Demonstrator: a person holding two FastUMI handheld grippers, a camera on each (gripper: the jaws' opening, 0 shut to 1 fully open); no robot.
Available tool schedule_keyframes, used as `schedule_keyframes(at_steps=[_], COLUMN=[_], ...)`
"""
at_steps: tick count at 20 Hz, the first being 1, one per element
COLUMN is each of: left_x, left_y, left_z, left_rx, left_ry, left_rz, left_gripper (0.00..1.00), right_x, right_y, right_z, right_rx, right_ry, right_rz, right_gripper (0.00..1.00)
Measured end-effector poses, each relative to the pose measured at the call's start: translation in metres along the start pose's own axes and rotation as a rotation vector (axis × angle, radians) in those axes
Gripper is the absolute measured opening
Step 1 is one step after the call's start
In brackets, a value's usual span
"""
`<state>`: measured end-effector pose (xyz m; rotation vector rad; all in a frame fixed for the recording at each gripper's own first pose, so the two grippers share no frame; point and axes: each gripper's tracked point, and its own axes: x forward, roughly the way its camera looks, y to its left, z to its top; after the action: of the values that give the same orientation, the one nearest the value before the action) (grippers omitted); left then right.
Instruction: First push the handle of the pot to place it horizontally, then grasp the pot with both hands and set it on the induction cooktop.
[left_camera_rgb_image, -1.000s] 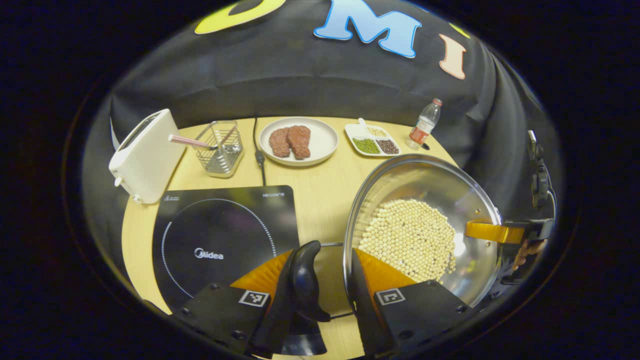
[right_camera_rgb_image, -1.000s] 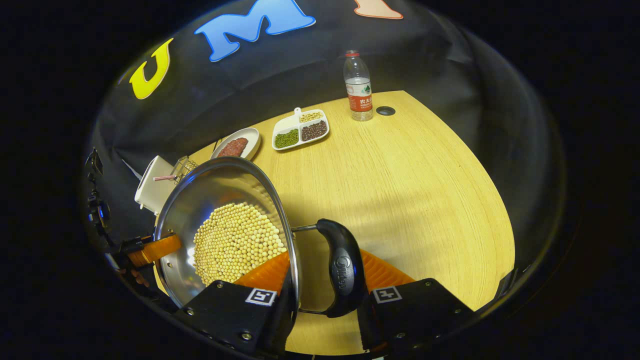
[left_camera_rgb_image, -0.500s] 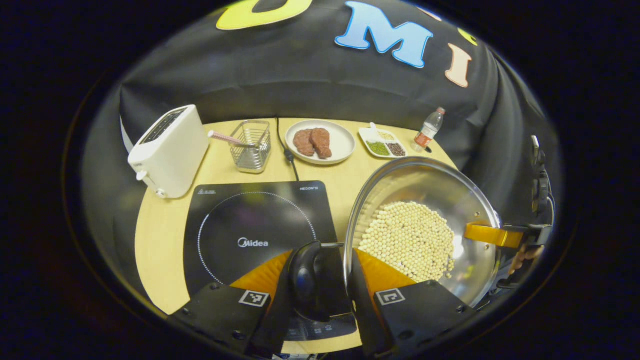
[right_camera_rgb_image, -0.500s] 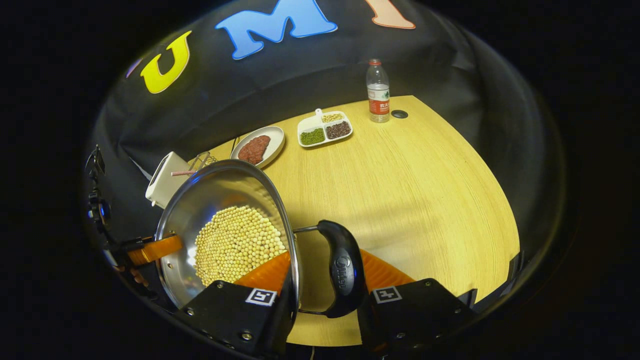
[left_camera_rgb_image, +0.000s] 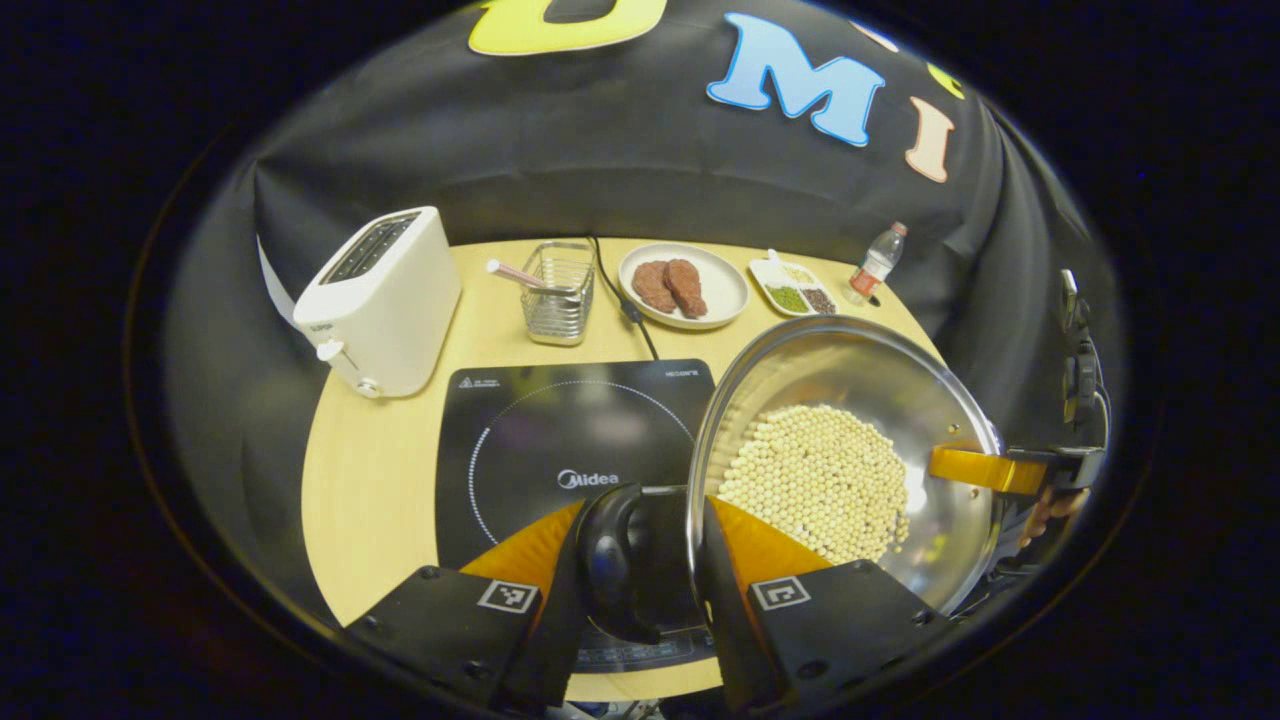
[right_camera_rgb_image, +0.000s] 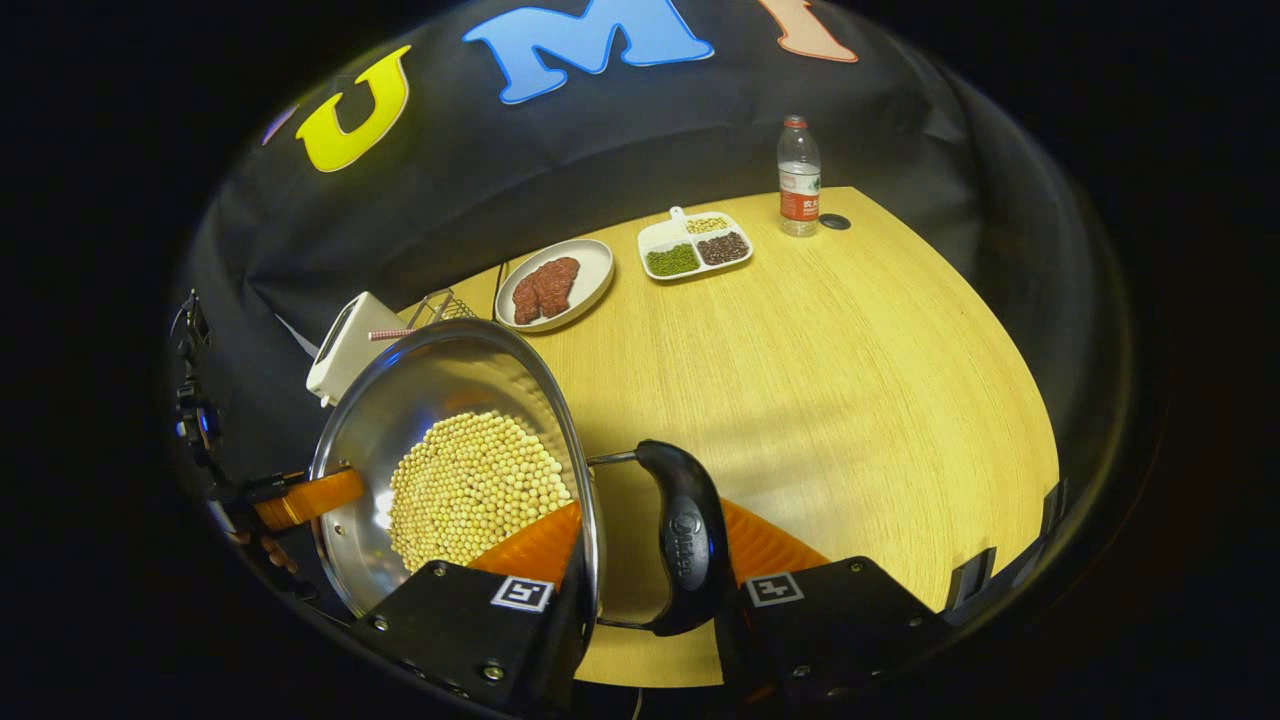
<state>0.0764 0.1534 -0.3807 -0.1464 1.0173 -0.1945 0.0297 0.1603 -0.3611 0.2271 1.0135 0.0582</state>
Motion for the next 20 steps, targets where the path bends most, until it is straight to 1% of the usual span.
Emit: schedule_keyframes(at_steps=[5,6,7,11,12,13,14,15,16,17,19,20], left_x=[-0.005,-0.006,-0.007,-0.009,-0.008,-0.007,-0.006,-0.004,-0.003,-0.002,0.001,0.003], left_y=[0.03,0.037,0.043,0.073,0.08,0.087,0.095,0.103,0.11,0.117,0.129,0.134], left_z=[0.005,0.004,0.005,0.006,0.008,0.011,0.012,0.014,0.015,0.017,0.02,0.023], left_rx=[-0.015,-0.016,-0.019,-0.032,-0.038,-0.04,-0.042,-0.045,-0.05,-0.054,-0.051,-0.047], left_ry=[-0.001,-0.001,0.0,0.005,0.004,0.001,0.0,-0.001,0.002,0.004,0.005,0.002], left_rz=[0.003,0.004,0.006,0.019,0.022,0.026,0.028,0.03,0.03,0.029,0.034,0.038], left_gripper=[0.6,0.6,0.63,0.6,0.67,0.6,0.64,0.6,0.63,0.6,0.6,0.63], right_x=[0.007,0.009,0.012,0.024,0.028,0.032,0.036,0.039,0.043,0.046,0.055,0.058], right_y=[0.029,0.035,0.041,0.066,0.073,0.08,0.087,0.093,0.099,0.105,0.116,0.12], right_z=[0.001,0.002,0.001,0.001,0.002,0.003,0.004,0.004,0.005,0.005,0.008,0.008], right_rx=[-0.014,-0.018,-0.022,-0.033,-0.034,-0.031,-0.034,-0.037,-0.04,-0.038,-0.036,-0.034], right_ry=[0.009,0.011,0.015,0.029,0.03,0.027,0.027,0.027,0.029,0.032,0.037,0.044], right_rz=[0.005,0.006,0.008,0.02,0.021,0.021,0.02,0.019,0.02,0.021,0.021,0.021], right_gripper=[0.55,0.55,0.55,0.55,0.55,0.55,0.55,0.55,0.55,0.55,0.55,0.55])
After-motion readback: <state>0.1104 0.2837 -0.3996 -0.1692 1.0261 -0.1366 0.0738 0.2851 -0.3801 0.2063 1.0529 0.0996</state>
